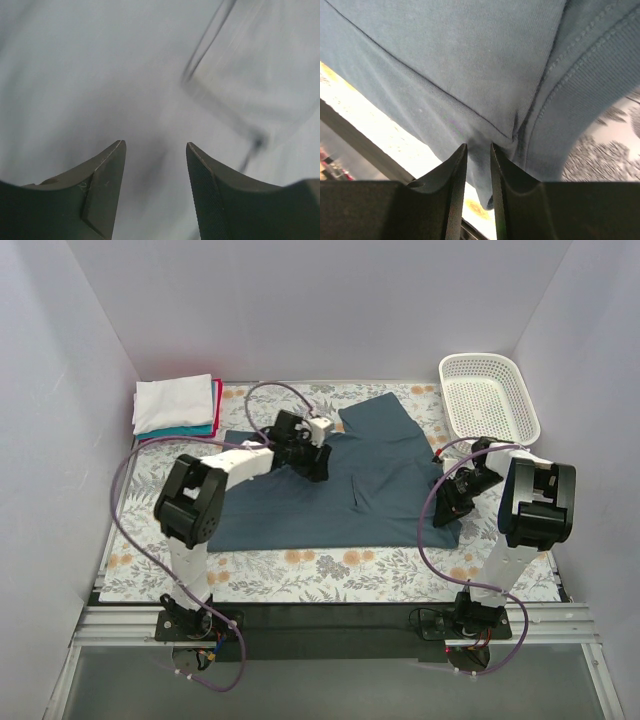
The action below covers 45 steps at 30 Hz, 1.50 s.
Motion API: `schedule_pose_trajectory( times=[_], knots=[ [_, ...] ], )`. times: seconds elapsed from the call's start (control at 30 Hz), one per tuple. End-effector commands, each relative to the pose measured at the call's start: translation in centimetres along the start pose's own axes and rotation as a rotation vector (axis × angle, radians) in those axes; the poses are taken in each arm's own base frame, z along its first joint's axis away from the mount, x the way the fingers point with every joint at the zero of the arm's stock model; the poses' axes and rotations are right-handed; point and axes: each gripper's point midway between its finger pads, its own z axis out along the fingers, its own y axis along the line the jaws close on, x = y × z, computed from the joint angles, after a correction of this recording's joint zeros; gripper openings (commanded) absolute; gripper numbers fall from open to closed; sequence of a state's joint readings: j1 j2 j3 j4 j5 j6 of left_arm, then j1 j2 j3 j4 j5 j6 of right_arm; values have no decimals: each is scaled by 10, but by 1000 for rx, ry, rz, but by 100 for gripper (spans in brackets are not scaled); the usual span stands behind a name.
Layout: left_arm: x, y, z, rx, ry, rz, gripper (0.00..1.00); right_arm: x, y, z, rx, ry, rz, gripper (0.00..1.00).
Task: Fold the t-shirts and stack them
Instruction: Fold the tshirt
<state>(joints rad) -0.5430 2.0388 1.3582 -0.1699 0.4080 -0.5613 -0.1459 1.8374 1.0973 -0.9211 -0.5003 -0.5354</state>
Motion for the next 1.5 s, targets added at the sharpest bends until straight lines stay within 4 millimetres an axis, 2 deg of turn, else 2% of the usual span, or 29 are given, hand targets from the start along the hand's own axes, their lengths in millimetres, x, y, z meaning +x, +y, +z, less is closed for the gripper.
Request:
schedule_pose_trajectory(
  times=[0.0,0.03,0.07,0.1,0.13,0.17,0.2,0.27,0.37,0.43,0.57,0.6,0.7,0.8,0.87,0.93,1.03,1.13,1.17,1.2,1.27,1.3,1.33,1.37,1.4,1.43,1.47],
  knots=[
    [-26,27,-96,-58,-76,-78,49,-11,-8,-24,95,-27,-82,33],
    [-3,28,-108,-53,-9,-126,48,-15,-1,-29,77,-36,-88,33],
    [4,32,-121,-58,10,-142,45,-24,2,-37,83,-60,-107,33],
    [11,46,-141,-88,15,-160,45,-27,8,-44,74,-71,-114,33],
    [22,50,-150,-95,40,-177,44,-29,10,-48,75,-75,-123,33],
    [44,58,-165,-110,97,-240,43,-35,11,-55,83,-90,-139,34],
    [52,60,-175,-119,109,-235,43,-35,12,-57,90,-89,-148,34],
    [81,68,-187,-146,164,-286,42,-32,9,-58,107,-75,-152,34],
    [114,83,-195,-221,226,-305,43,-27,7,-49,97,-44,-144,34],
    [123,92,-200,-273,219,-308,48,-25,2,-39,101,-13,-138,34],
    [161,94,-197,-323,306,-337,45,-21,-10,-25,130,18,-137,33],
    [176,92,-196,-327,340,-346,44,-20,-14,-22,141,26,-139,33],
    [199,90,-199,-355,402,-356,42,-9,-20,-9,157,77,-140,33],
    [227,75,-205,-353,473,-378,40,12,-21,3,162,136,-146,33],
    [236,69,-208,-346,492,-380,40,31,-18,10,150,179,-141,33],
    [244,59,-213,-332,509,-383,38,39,-15,9,157,188,-161,33],
    [240,48,-220,-315,492,-385,38,49,-7,1,167,186,-182,33],
    [211,50,-228,-317,423,-363,40,18,6,-24,175,82,-229,37],
    [185,60,-231,-334,365,-336,41,6,13,-32,166,44,-241,39],
    [170,62,-234,-334,335,-329,45,-26,25,-51,153,-48,-273,41],
    [133,67,-236,-310,242,-306,50,-60,37,-70,139,-143,-264,43],
    [99,77,-240,-322,160,-272,54,-92,48,-90,130,-239,-299,44],
    [83,82,-240,-322,124,-269,56,-110,55,-101,120,-289,-311,47],
    [67,85,-239,-308,86,-260,58,-124,57,-103,94,-314,-273,48],
    [36,96,-245,-334,9,-220,59,-141,63,-110,72,-362,-282,49],
    [23,102,-246,-340,-28,-209,63,-167,69,-130,89,-434,-310,50],
    [17,111,-241,-349,-45,-226,64,-179,65,-128,79,-447,-276,51]
  ],
)
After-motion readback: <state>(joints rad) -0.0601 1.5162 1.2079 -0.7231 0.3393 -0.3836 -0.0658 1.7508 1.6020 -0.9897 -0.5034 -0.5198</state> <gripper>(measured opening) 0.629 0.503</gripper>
